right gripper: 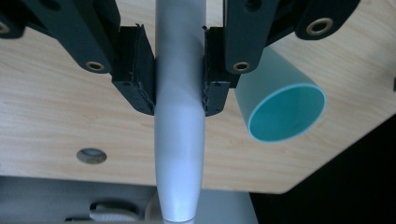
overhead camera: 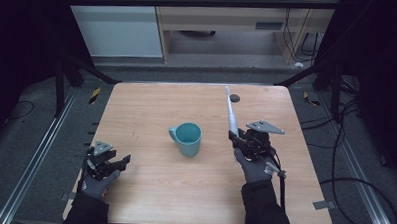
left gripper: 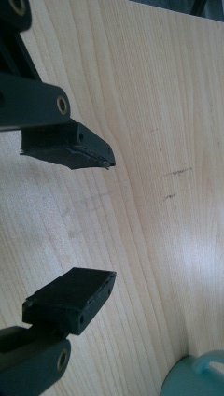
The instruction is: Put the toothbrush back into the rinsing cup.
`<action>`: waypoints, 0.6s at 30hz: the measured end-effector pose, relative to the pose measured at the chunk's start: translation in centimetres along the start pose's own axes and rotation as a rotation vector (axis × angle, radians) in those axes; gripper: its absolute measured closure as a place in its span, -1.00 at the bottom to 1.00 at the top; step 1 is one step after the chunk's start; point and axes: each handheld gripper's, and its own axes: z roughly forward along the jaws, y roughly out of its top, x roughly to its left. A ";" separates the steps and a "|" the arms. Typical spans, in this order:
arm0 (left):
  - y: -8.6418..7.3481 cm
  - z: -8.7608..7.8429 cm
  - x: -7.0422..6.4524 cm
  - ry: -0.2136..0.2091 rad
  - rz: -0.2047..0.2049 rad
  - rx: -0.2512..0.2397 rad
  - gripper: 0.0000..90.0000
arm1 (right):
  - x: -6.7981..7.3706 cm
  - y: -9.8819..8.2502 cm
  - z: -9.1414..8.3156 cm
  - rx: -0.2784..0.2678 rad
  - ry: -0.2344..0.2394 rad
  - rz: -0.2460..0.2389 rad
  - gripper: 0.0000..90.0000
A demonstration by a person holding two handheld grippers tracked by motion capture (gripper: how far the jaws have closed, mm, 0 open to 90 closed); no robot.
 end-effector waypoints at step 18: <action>0.0 0.0 0.1 0.004 -0.002 -0.003 -0.17 | 3.7 2.4 2.5 -0.228 -0.018 0.051 0.48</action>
